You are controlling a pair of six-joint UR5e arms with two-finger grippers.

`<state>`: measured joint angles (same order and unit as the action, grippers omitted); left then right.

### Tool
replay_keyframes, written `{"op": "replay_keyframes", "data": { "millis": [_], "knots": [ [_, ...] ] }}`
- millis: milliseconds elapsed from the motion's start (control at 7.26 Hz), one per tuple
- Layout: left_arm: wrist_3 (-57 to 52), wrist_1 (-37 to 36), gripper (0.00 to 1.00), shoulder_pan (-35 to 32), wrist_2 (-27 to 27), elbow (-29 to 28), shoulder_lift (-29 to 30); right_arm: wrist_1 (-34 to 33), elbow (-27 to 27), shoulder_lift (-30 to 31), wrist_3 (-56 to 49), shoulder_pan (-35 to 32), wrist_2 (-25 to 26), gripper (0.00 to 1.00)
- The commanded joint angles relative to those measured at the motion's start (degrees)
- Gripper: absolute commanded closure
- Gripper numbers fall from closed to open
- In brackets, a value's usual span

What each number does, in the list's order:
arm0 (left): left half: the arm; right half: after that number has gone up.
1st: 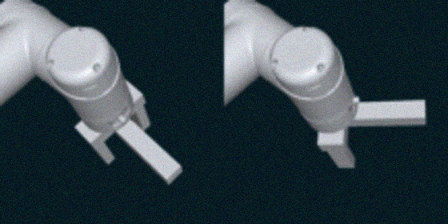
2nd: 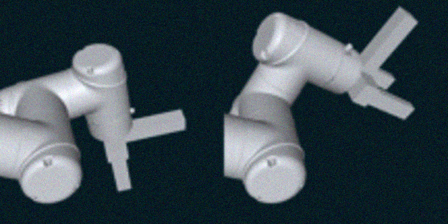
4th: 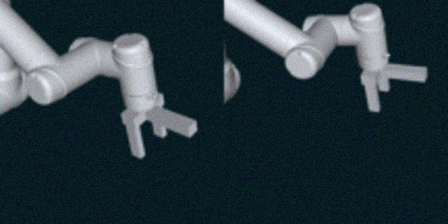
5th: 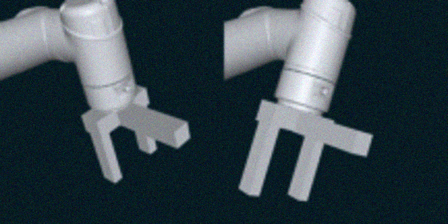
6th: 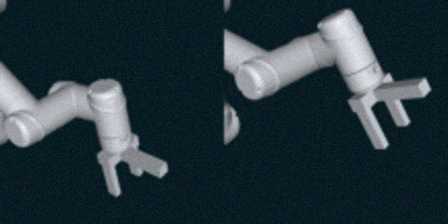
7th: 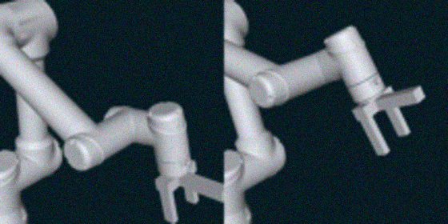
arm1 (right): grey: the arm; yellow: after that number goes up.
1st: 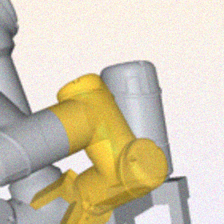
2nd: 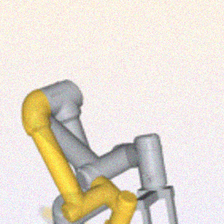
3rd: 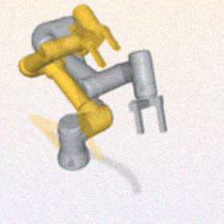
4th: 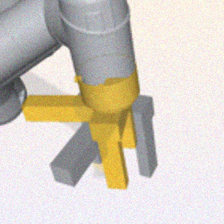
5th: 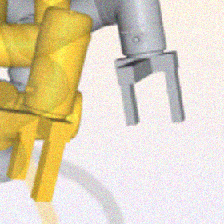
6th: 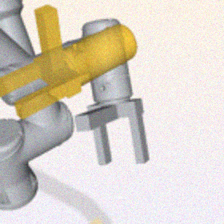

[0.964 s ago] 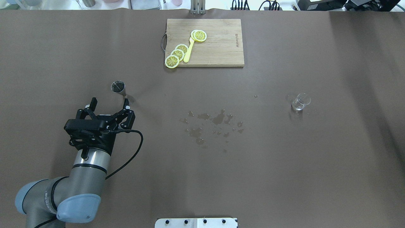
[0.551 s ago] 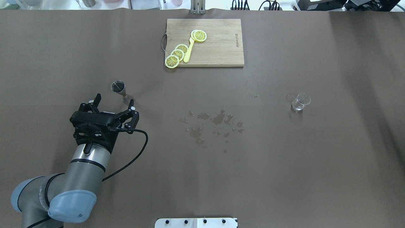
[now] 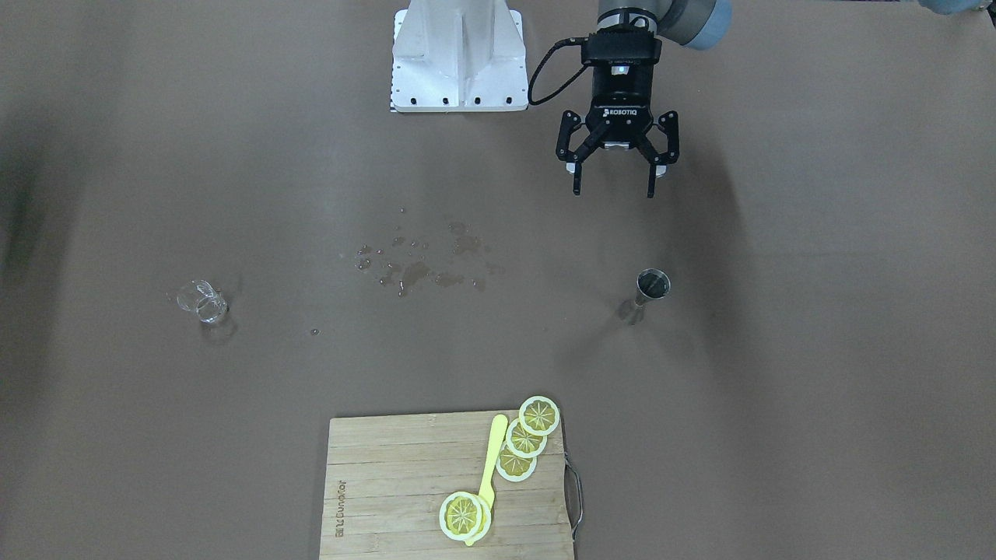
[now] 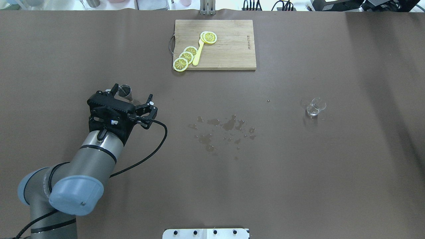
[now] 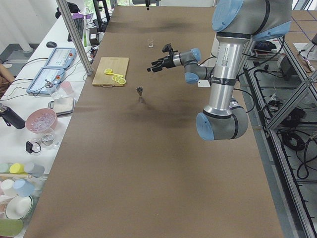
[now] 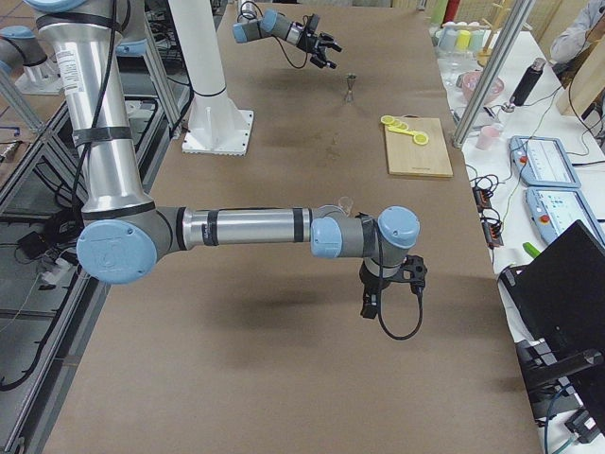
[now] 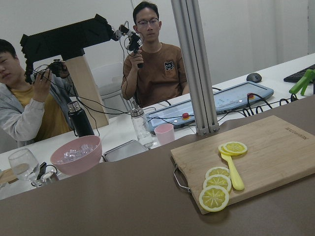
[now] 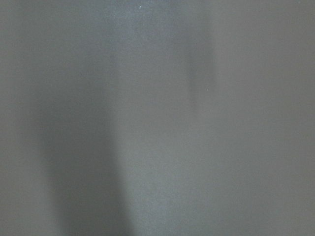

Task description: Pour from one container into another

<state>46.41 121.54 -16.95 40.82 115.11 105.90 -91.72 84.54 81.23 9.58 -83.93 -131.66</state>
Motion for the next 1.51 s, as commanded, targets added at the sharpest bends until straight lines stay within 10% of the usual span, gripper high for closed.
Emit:
{"op": "replay_keyframes", "data": {
  "millis": [0,1377],
  "knots": [
    [-0.17,-0.25,0.01,-7.44,12.11,-0.93,3.24,0.05,0.01,0.33,-0.09,-0.09,-0.09,0.0],
    [-0.09,-12.73,0.01,-45.34,77.52,-18.06,1.76,-0.21,9.67,3.65,0.0,0.79,0.44,0.0]
  ]
}}
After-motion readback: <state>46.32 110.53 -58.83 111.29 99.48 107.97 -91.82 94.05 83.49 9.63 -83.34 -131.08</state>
